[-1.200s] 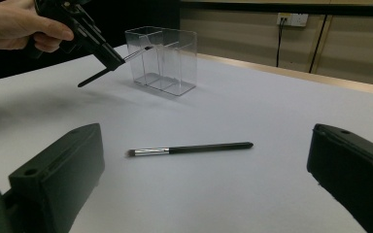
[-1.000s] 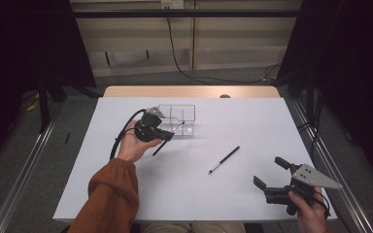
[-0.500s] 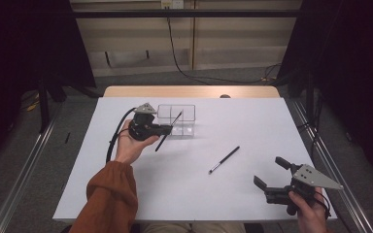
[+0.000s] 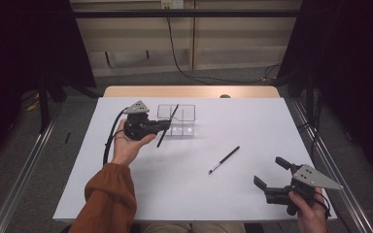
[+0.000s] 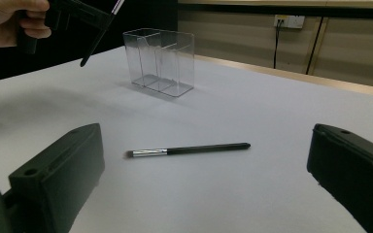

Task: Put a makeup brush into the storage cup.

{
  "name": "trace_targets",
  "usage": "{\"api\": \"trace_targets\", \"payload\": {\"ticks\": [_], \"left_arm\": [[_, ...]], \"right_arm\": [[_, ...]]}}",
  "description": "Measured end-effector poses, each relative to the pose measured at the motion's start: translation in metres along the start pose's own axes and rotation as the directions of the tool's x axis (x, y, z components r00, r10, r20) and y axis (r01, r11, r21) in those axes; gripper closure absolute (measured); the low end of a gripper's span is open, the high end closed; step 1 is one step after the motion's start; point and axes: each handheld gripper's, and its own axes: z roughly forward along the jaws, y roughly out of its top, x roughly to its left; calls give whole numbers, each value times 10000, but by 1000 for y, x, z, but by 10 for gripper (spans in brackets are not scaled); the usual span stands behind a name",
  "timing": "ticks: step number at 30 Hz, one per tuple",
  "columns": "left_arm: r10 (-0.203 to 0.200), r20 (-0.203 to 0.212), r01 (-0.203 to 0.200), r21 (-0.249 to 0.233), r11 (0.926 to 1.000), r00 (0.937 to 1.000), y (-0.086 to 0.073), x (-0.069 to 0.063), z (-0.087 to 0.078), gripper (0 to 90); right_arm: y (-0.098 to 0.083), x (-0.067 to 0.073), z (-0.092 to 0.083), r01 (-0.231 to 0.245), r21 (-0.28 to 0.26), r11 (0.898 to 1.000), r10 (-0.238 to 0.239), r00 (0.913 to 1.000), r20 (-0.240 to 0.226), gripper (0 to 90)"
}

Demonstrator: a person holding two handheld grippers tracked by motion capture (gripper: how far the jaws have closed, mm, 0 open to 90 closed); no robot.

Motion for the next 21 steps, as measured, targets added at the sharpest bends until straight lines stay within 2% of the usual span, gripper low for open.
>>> {"api": "trace_targets", "payload": {"ticks": [4,5,9,12,14,21], "left_arm": [[-109,-108,104,-464,9989,9999,-1,0,-3,842],[-234,-71,229,-697,9973,9997,-1,1,-5,842],[-446,-192,421,-1142,9926,9988,-1,3,-12,842],[-446,-234,413,-1258,9912,9987,0,3,-15,842],[-520,-113,498,-1465,9880,9986,2,2,-19,842],[-443,-162,414,-1515,9876,9989,3,2,-23,842]], "right_arm": [[0,-1,0,44,33,10000,-44,10000,33,0],[0,-1,-1,40,31,10000,-40,10000,35,0],[0,-1,-1,19,-5,10000,-19,10000,22,0],[0,-1,-1,13,1,10000,-13,10000,25,0],[0,-1,-1,26,18,10000,-26,10000,32,0],[0,-1,0,27,15,10000,-27,10000,35,0]]}}
